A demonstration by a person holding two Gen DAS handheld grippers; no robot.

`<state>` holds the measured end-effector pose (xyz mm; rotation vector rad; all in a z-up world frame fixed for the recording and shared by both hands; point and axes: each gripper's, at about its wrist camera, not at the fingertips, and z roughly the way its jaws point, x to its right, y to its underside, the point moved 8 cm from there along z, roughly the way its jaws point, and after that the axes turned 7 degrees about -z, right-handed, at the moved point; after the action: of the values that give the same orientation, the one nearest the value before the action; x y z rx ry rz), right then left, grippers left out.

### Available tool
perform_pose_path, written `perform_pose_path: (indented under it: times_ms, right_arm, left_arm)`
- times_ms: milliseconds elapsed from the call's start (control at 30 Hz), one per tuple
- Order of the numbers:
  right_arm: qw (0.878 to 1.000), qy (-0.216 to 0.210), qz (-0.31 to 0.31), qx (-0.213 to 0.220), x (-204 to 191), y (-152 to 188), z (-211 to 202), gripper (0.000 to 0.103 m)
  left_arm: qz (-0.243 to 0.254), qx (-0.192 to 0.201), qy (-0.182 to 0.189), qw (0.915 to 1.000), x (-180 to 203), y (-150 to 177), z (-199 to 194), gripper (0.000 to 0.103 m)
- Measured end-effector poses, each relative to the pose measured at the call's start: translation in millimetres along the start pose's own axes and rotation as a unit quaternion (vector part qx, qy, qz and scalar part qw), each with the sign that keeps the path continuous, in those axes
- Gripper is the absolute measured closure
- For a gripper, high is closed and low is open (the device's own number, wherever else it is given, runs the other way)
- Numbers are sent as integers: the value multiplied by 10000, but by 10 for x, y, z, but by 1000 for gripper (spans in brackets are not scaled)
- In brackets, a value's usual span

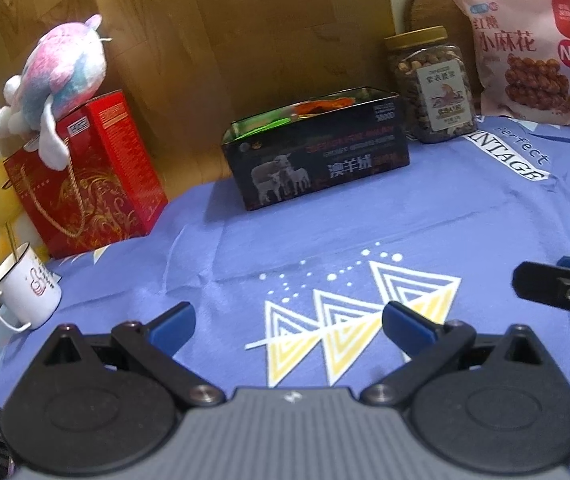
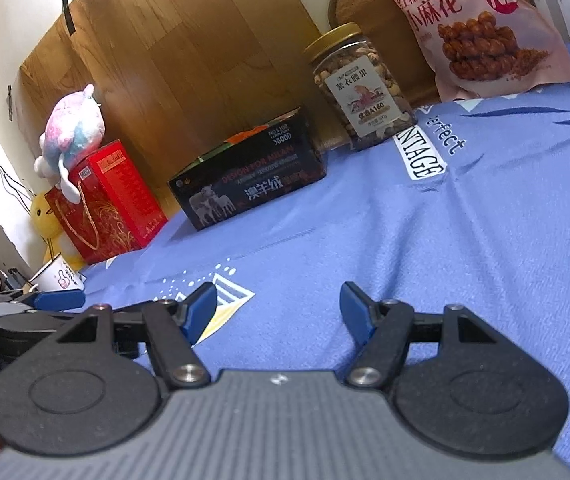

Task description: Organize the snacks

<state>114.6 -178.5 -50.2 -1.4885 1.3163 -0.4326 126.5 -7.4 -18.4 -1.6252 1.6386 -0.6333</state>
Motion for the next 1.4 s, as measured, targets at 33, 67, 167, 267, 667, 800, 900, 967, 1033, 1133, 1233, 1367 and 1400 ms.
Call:
perform_pose_path:
  times_ms: [33, 67, 167, 267, 667, 800, 900, 967, 1033, 1133, 1233, 1367, 1400]
  right_arm:
    - [10000, -2, -11, 12, -8, 3, -4, 33]
    - [10000, -10, -28, 19, -12, 4, -6, 33]
    - [9999, -44, -91, 22, -36, 9, -5, 33]
    - [9999, -87, -86, 26, -32, 4, -3, 33]
    - [9997, -231, 49, 60, -9, 3, -25, 33]
    - [9997, -238, 70, 56, -10, 3, -28, 33]
    - [9997, -243, 68, 52, -9, 1, -28, 33]
    - [9996, -257, 68, 33, -7, 2, -26, 33]
    - [9996, -274, 71, 10, -8, 4, -22, 33]
    - [9995, -311, 75, -27, -8, 4, -8, 33]
    - [9993, -347, 89, -54, -9, 8, -6, 33]
    - [9993, -367, 102, -71, -15, 17, -9, 33]
    - [9992, -369, 101, -74, -10, 15, -9, 33]
  left_arm:
    - [14, -5, 16, 10000, 23, -1, 5, 0]
    - [21, -9, 31, 10000, 45, -3, 11, 0]
    - [43, -39, 9, 10000, 88, -9, 37, 0]
    - [35, -61, -8, 10000, 102, -9, 55, 0]
    - [-65, -125, -102, 9998, 32, 13, 47, 0]
    - [-92, -129, -106, 9998, 18, 28, 29, 0]
    - [-86, -122, -132, 9998, 11, 34, 20, 0]
    - [-88, -122, -137, 9998, 4, 39, 12, 0]
    - [-88, -125, -140, 9998, 0, 42, 8, 0]
    - [-90, -120, -139, 9998, -4, 42, 6, 0]
    - [-95, -123, -133, 9998, 0, 42, 10, 0]
    - [-125, -135, -107, 9998, -6, 51, -6, 0]
    - [-124, -141, -105, 9998, -6, 55, -7, 0]
